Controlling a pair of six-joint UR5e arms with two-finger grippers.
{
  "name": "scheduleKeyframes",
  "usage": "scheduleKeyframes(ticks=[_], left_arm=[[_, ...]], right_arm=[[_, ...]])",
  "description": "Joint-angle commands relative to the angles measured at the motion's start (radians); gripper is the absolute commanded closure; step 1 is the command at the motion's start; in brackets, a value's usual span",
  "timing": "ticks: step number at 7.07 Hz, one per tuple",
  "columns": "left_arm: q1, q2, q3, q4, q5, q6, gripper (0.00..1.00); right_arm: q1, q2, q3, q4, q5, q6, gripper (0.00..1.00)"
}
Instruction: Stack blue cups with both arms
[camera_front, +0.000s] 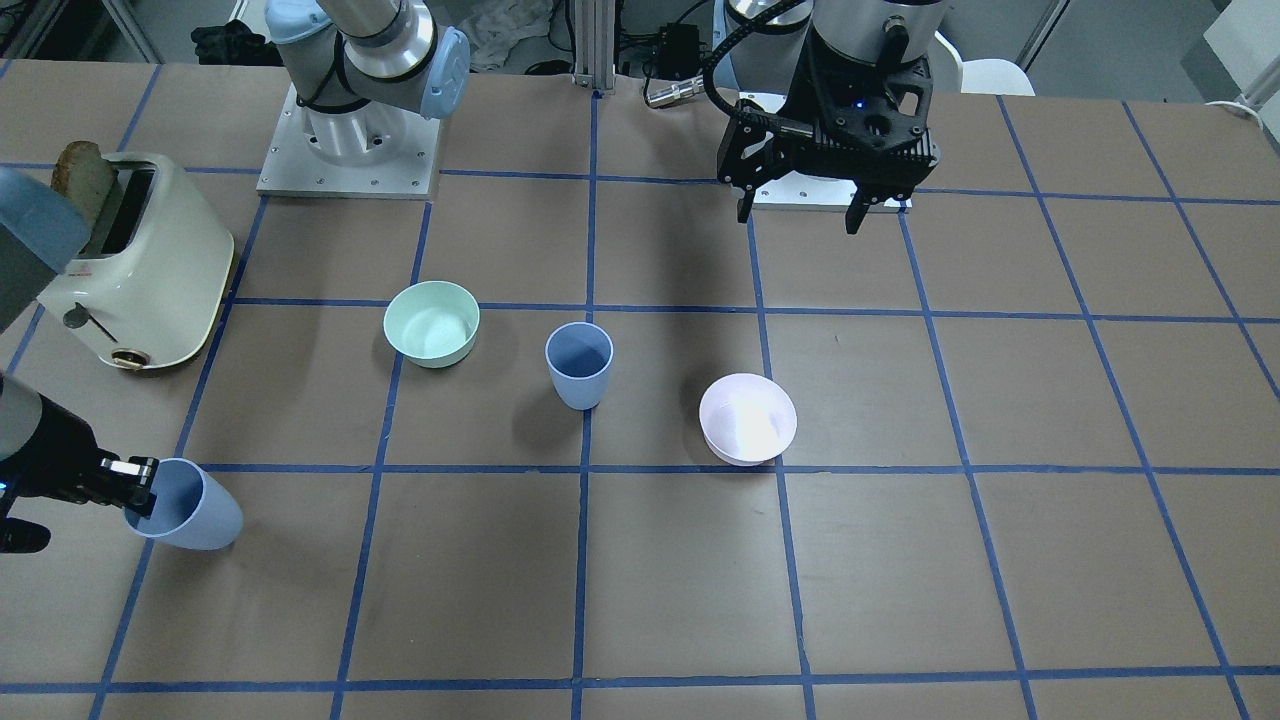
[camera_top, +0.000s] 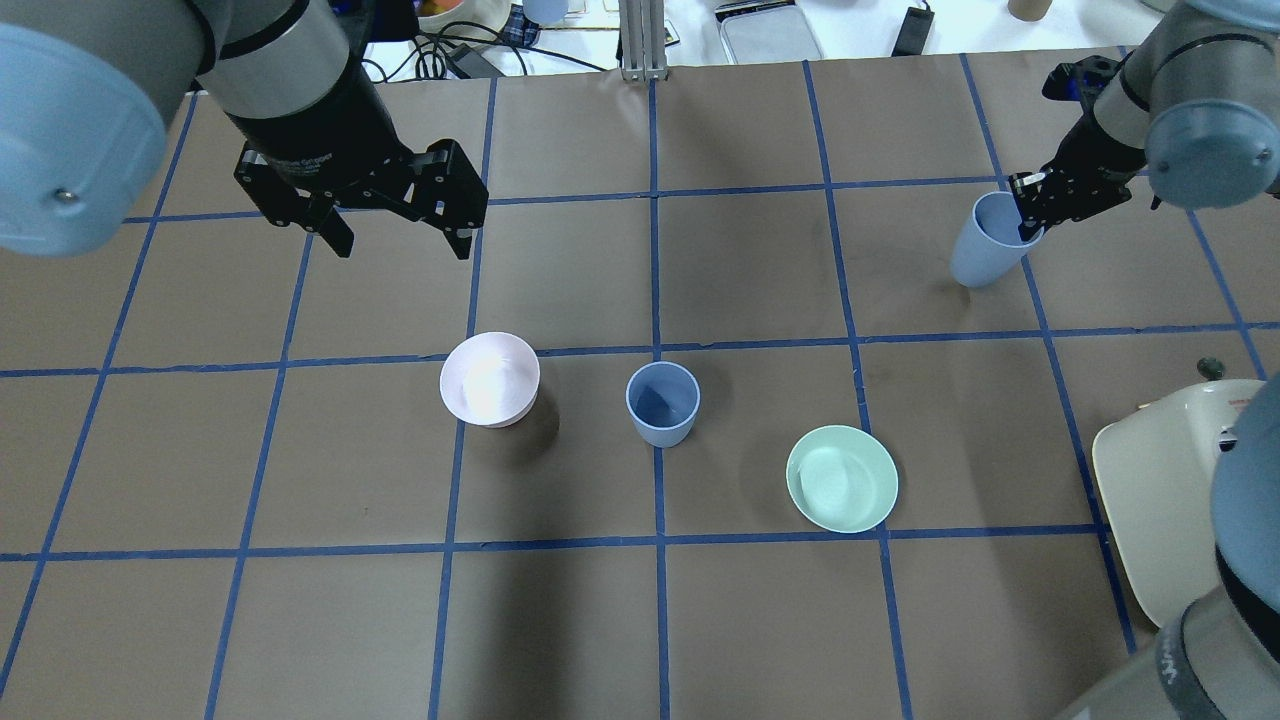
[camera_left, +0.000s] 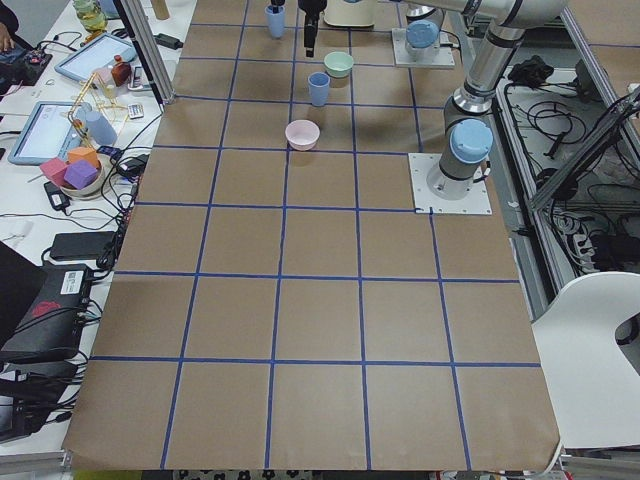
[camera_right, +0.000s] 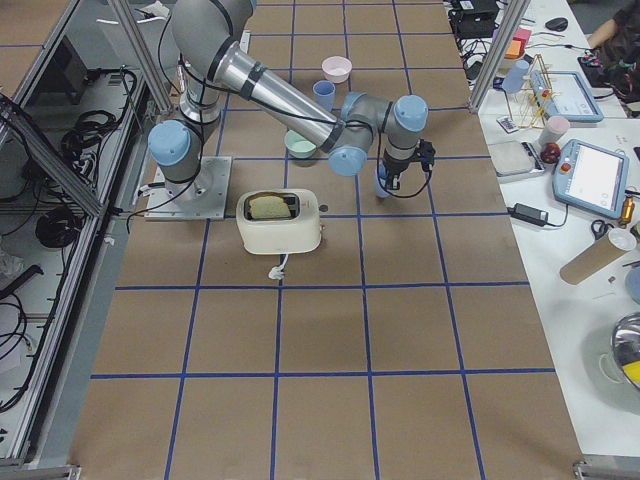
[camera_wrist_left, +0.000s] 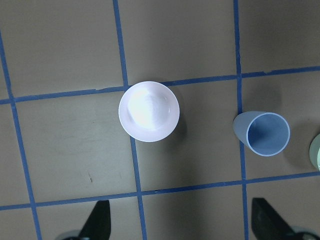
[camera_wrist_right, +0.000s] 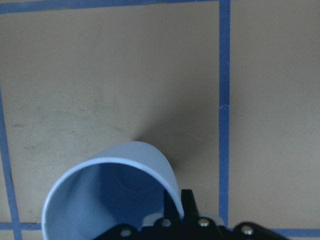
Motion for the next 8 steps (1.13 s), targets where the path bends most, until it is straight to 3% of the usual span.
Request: scheduleKeyframes(ticks=[1,3,6,8], left_arm=[[0.005,0.019,-0.041,0.066,0.005,0.018,0.00],[0.015,0.019,-0.041,0.068,0.005,0.035,0.00],[0.015,0.020,-0.041,0.068,0.005,0.035,0.00],[0.015,0.020,-0.041,0.068,0.007,0.035,0.00]], right_arm=[[0.103,-0.075,-0.072,0.094,-0.012,0.070,1.00],[0.292,-0.103,-0.172,0.225,-0.015,0.323,1.00],[0.528,-0.178,-0.135,0.250,-0.006,0.613,1.00],[0.596,-0.207,-0.016,0.225,-0.009,0.708,1.00]])
